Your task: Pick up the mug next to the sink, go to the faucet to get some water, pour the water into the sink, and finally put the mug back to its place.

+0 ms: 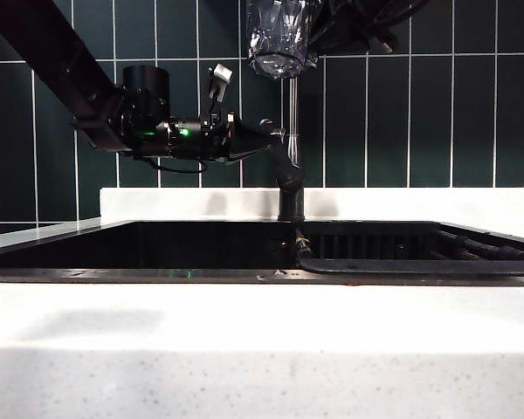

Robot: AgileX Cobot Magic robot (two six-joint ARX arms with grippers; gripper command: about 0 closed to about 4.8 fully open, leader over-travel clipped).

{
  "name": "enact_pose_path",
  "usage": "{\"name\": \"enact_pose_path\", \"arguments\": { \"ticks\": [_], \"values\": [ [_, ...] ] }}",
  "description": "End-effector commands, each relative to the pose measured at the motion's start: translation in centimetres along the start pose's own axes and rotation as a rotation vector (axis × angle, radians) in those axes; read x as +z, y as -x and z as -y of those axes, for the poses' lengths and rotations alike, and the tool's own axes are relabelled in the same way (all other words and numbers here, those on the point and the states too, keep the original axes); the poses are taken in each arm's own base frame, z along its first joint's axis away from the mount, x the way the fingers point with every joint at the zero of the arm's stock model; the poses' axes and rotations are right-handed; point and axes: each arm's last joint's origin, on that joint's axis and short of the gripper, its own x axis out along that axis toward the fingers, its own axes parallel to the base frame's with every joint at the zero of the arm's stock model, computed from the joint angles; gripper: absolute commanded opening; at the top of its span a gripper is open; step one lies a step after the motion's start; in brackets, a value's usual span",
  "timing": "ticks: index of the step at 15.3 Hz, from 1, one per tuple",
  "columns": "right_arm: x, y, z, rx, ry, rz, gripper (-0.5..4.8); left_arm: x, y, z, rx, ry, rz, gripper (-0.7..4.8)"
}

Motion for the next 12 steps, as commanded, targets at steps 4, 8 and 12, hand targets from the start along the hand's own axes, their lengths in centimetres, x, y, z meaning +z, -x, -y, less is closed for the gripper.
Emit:
{"name": "enact_pose_path", "arguments": {
  "ticks": [4, 8, 12],
  "values": [
    [0.2, -0.6, 0.3, 0.015, -0.012, 0.034, -0.02, 0.2, -0.3, 3.9, -0.123, -0.024, -0.032, -0.05],
    [0.3, -0.6, 0.3, 0.026, -0.027, 0.042, -0.02, 0.1, -0.2, 4.4, -0.106, -0.030, -0.031, -0.06],
    [0.3, -0.6, 0.3, 0.028, -0.028, 0.040, -0.02, 0.2, -0.3, 4.4, -0.089, -0.045, -0.026, -0.06]
  ]
}}
